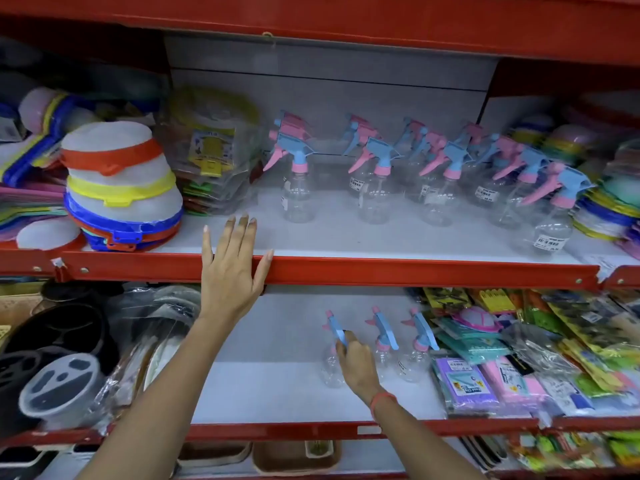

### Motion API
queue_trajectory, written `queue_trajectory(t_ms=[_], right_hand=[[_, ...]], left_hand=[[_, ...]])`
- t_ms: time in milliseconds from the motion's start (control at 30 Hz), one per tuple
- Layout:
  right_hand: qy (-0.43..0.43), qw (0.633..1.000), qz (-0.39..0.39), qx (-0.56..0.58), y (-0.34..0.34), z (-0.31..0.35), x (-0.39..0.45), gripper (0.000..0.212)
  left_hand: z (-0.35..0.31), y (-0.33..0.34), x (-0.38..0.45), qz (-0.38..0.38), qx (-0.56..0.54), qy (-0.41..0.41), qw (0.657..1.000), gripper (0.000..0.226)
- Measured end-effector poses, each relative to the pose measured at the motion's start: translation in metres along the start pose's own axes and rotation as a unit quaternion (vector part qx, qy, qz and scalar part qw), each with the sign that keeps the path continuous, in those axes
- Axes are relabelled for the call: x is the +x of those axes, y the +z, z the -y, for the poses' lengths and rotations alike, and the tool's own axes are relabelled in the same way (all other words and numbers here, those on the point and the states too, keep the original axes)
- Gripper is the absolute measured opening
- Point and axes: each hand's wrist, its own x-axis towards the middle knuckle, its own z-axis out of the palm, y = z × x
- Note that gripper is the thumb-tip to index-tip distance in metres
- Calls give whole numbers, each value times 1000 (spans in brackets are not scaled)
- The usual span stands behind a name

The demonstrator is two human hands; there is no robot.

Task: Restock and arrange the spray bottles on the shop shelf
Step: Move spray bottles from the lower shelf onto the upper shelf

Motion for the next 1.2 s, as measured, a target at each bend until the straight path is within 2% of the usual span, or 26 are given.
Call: queue_trajectory(t_ms=[200,400,700,800,933,1200], right_hand=[[-11,998,-3,61,-21,-6,-28,27],[-99,986,-15,136,-75,15,-63,15],[-242,941,-120,204,-174,98,-79,16],[-289,920,-158,211,-196,129,-66,19],[-310,907,-193,212,-209,166,-34,19],[-274,934,-192,126,-194,197,47,24]], left_hand=[[-2,0,-1,-6,3,-3,1000,61],[-3,-1,-2,-8,3,-13,1000,62],[-5,-5,-7,5,-10,-18,1000,62],[-5,-5,-6,12,-13,-17,1000,62],[-3,-6,-5,16,-18,-15,1000,63],[-2,-5,-1,21,-17,-13,1000,63]])
